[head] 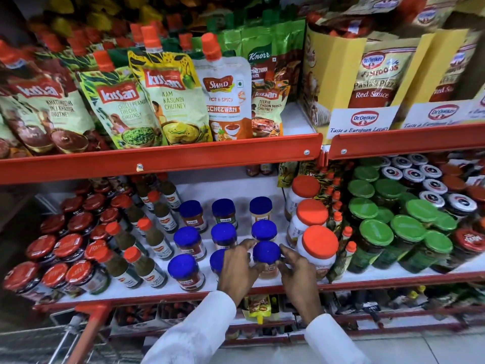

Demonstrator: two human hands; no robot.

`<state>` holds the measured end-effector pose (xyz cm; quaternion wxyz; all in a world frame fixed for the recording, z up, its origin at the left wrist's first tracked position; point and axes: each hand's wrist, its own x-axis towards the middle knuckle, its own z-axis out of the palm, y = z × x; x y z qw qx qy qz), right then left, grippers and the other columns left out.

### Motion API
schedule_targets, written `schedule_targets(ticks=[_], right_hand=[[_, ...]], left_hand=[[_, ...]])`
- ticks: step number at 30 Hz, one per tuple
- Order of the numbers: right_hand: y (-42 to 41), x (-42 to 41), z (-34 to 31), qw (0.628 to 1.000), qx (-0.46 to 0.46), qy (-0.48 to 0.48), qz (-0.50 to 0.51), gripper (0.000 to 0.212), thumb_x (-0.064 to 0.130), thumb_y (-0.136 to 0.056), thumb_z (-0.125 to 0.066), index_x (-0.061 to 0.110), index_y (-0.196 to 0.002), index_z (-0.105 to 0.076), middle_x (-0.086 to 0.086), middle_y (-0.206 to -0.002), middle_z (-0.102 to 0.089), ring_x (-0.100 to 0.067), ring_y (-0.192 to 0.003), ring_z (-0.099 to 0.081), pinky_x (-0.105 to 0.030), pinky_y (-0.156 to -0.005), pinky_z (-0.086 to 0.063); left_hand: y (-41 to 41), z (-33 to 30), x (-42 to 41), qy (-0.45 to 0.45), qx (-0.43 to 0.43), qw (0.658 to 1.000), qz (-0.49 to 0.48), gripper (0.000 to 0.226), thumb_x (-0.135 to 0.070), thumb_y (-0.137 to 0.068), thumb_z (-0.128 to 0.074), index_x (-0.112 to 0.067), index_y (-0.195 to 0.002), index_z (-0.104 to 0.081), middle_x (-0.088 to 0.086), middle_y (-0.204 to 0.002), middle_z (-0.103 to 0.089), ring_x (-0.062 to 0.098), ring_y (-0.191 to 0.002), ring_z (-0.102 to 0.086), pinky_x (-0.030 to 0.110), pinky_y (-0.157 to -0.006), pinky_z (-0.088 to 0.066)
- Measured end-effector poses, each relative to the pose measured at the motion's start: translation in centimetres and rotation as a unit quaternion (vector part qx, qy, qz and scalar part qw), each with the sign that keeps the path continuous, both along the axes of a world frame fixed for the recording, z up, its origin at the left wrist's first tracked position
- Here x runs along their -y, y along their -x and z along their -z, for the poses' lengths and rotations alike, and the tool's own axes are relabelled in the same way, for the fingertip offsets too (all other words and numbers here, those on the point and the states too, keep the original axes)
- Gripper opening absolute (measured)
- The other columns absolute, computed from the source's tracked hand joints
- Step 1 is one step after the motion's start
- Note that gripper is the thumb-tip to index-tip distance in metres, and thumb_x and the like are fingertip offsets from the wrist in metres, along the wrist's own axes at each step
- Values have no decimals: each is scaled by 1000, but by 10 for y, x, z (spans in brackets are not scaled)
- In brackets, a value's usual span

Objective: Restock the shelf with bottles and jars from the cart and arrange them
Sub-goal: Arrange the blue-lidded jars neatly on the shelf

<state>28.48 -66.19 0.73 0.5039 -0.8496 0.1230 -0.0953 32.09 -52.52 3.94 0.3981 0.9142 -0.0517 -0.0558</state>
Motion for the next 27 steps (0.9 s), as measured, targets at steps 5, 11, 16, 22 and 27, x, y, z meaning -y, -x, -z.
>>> schedule_targets(ticks=[5,11,16,22,27], right_hand=[[0,0,-1,1000,-6,-2,-2,43,-7,-87,-58,10,-127,-60,1,-117,-67,-11,-103,-62,-8,-79,-41],[7,2,-1,1000,-3,9,1,43,-6,-86,-60,10,-126,-62,-3,-117,-70,-8,-100,-60,-17,-82,-44],[10,2,1,1000,8,9,4,42,-4,-86,-62,10,-126,-62,-4,-118,-70,-9,-101,-61,-21,-84,-44],[11,2,1,1000,0,12,6,42,-3,-87,-62,11,-126,-61,-5,-119,-70,-9,-103,-62,-24,-85,-46],[12,2,1,1000,1,3,4,42,-4,-87,-60,12,-126,-62,-3,-119,-70,-13,-104,-64,-25,-86,-48]], left_hand=[[-1,7,2,2,2,1000,7,52,-1,-76,-74,-24,-121,-62,-3,-109,-73,13,-97,-68,39,-88,-60],[0,14,1,-9,7,1000,15,45,-2,-76,-74,-22,-115,-65,-4,-102,-74,13,-90,-69,35,-82,-61],[3,16,2,-16,16,999,23,44,0,-77,-71,-23,-114,-64,-4,-101,-73,13,-90,-69,34,-80,-61],[5,12,1,-17,15,999,27,36,-4,-76,-70,-23,-106,-65,-3,-93,-74,13,-82,-70,37,-76,-62],[8,8,1,-22,20,999,32,34,-6,-76,-70,-21,-106,-65,-2,-92,-74,13,-81,-70,38,-75,-62]])
